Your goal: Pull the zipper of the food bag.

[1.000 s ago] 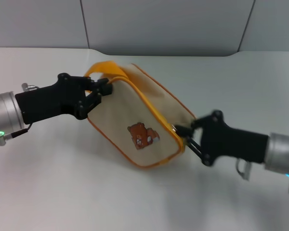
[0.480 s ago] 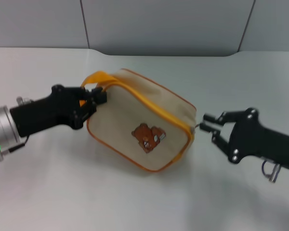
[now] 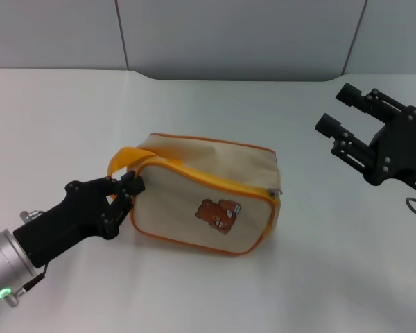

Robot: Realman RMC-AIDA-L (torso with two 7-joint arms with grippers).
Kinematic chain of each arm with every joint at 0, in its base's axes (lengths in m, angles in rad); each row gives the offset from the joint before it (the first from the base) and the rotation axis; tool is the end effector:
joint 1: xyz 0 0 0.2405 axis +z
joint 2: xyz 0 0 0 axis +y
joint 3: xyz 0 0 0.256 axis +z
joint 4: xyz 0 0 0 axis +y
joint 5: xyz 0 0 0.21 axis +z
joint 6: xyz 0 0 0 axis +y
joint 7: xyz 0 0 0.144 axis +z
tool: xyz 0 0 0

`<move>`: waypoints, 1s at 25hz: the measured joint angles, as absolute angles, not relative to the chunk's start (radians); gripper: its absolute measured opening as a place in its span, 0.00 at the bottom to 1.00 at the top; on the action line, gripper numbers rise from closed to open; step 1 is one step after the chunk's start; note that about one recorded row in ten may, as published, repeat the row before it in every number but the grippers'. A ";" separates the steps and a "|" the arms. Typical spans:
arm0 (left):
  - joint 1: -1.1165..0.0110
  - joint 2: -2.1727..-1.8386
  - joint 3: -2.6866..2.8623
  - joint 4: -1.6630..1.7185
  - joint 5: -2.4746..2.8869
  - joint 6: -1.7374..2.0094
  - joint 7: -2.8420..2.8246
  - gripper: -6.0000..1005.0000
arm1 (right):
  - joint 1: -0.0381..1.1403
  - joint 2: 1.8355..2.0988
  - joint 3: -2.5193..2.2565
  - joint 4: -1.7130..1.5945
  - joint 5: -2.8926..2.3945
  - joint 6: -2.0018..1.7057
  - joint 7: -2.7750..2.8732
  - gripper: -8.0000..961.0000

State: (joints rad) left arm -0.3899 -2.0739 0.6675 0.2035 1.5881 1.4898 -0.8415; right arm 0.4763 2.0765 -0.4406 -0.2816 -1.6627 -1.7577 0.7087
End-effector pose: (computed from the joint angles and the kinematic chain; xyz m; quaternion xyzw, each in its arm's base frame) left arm -0.3062 0.2760 -0.0365 -0.8578 -0.2336 -0.3687 0.2715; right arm 0.2618 0.2969 0.0073 -0.8344 0.0616 0.4603 0.2968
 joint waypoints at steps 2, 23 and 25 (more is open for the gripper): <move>-0.388 -2.074 0.667 0.198 1.587 1.488 -0.836 0.09 | 0.476 2.075 -0.441 -0.282 -1.664 -1.759 0.713 0.55; -0.353 -1.948 0.743 0.474 1.699 1.814 -1.121 0.42 | 0.466 2.040 -0.530 -0.339 -1.749 -1.841 0.849 0.88; -0.391 -1.935 0.765 0.518 1.761 1.916 -1.166 0.52 | 0.471 2.032 -0.558 -0.388 -1.833 -1.897 0.894 0.88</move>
State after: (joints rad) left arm -0.3914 -1.9346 0.7651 0.5177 1.7606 1.9163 -1.1657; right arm 0.4714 2.0323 -0.5584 -0.3878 -1.8329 -1.8969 0.8936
